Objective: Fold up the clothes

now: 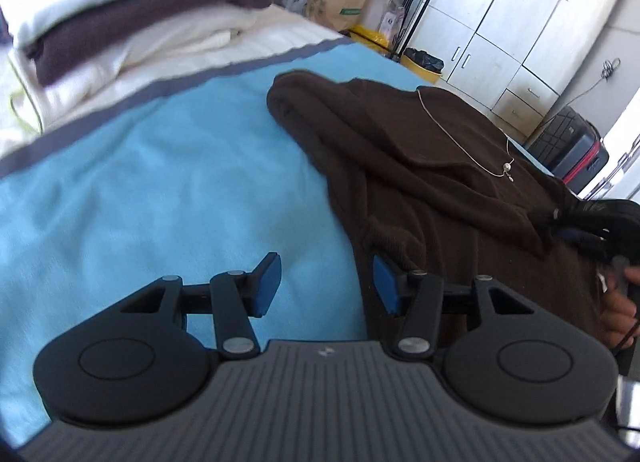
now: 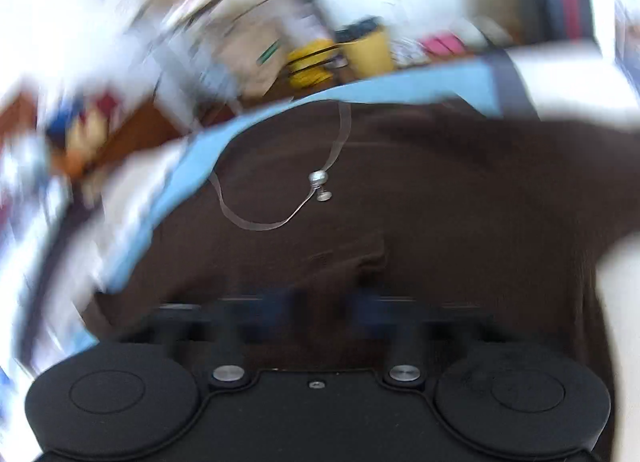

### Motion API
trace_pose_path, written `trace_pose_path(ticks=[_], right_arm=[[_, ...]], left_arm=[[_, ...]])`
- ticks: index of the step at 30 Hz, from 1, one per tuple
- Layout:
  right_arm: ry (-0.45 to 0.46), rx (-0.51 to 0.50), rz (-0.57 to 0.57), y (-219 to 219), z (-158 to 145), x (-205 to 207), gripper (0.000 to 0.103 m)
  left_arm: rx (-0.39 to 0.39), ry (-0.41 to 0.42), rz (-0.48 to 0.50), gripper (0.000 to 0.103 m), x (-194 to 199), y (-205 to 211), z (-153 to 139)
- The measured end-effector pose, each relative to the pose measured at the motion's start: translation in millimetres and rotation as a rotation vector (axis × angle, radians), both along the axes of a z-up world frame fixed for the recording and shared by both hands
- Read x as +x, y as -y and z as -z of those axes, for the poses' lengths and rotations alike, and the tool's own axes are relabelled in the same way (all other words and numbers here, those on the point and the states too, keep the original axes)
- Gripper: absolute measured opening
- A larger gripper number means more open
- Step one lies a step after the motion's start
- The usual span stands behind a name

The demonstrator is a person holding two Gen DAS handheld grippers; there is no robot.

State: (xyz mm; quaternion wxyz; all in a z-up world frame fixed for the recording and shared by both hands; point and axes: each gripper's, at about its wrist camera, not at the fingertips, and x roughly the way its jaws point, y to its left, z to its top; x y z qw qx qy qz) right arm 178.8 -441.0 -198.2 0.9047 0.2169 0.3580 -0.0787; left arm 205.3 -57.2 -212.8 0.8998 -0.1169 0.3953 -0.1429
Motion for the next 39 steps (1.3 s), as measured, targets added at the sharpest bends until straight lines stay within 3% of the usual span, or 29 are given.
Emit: trace_pose_path(ticks=[5, 8, 9, 11, 14, 20, 23, 24, 26, 29, 31, 34, 39], right_arm=[[0.226, -0.203, 0.031, 2, -46, -25, 0.01], [0.273, -0.467, 0.067, 6, -70, -34, 0.012], [0.26, -0.469, 0.071, 13, -71, -35, 0.019], [0.23, -0.337, 0.086, 35, -67, -38, 0.033], [0.272, -0.046, 0.15, 64, -60, -52, 0.041], [0.187, 0.019, 0.207, 83, -54, -57, 0.044], [0.184, 0.206, 0.258, 105, -41, -69, 0.044], [0.19, 0.286, 0.262, 113, -34, -68, 0.045], [0.198, 0.418, 0.244, 123, -17, -65, 0.045], [0.183, 0.544, 0.224, 129, 8, -57, 0.045], [0.15, 0.536, 0.226, 125, 12, -53, 0.045], [0.095, 0.494, 0.234, 116, 13, -49, 0.045], [0.002, 0.423, 0.247, 101, 14, -42, 0.048]], left_arm=[[0.015, 0.03, -0.024, 0.05, 3, -9, -11], [0.038, 0.037, -0.016, 0.05, 10, -9, -12], [0.04, 0.033, -0.008, 0.05, 14, -7, -11], [0.05, 0.032, 0.023, 0.05, 25, 0, -10], [0.119, 0.079, 0.095, 0.05, 44, 21, -15], [0.311, 0.157, 0.212, 0.051, 87, 69, -18], [0.468, 0.161, 0.28, 0.051, 104, 94, -7], [0.515, 0.146, 0.294, 0.038, 110, 101, -3], [0.506, 0.147, 0.286, 0.01, 112, 104, -6], [0.501, 0.261, 0.21, 0.007, 98, 98, -20], [0.474, 0.328, 0.154, 0.005, 86, 88, -26], [0.417, 0.341, 0.076, 0.005, 75, 72, -20], [0.354, 0.205, 0.043, 0.011, 83, 56, 7]])
